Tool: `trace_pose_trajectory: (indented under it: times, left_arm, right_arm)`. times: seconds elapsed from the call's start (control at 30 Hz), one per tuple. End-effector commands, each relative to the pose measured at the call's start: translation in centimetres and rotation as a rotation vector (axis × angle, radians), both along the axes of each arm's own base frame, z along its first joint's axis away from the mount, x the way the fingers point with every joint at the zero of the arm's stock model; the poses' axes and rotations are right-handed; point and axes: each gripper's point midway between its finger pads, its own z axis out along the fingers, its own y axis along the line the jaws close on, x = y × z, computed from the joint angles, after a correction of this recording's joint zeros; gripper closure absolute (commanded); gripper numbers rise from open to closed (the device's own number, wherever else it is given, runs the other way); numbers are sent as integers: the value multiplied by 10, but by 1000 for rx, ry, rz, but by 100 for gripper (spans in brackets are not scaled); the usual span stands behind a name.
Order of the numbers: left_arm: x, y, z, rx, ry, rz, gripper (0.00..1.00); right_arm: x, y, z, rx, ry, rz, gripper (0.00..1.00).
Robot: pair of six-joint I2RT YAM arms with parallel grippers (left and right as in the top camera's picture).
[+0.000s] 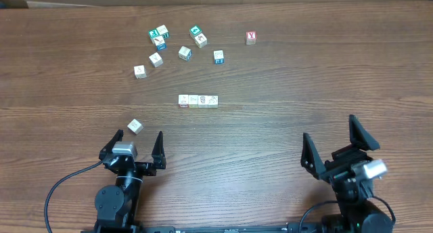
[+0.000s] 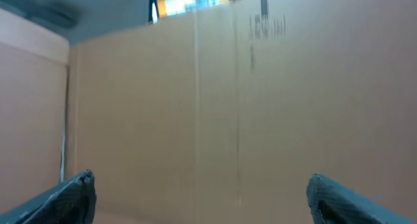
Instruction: Form a horizontal line
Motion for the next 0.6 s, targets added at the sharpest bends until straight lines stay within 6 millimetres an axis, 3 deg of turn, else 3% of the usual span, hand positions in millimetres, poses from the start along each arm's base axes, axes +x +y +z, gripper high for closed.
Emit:
trace_pose_trajectory:
  times: [0.0, 0.13, 0.4, 0.57]
  left_arm:
    - [0, 0, 0, 16, -7, -4, 0]
    - [0, 0, 0, 16, -7, -4, 0]
    - [0, 0, 0, 16, -7, -4, 0]
    - [0, 0, 0, 16, -7, -4, 0]
  right_arm:
    - [7, -2, -16, -4, 59, -15, 0]
    - [19, -2, -44, -12, 183, -19, 0]
    - [34, -13, -120, -18, 506, -90, 0]
    - [36, -24, -124, -8, 520, -151, 0]
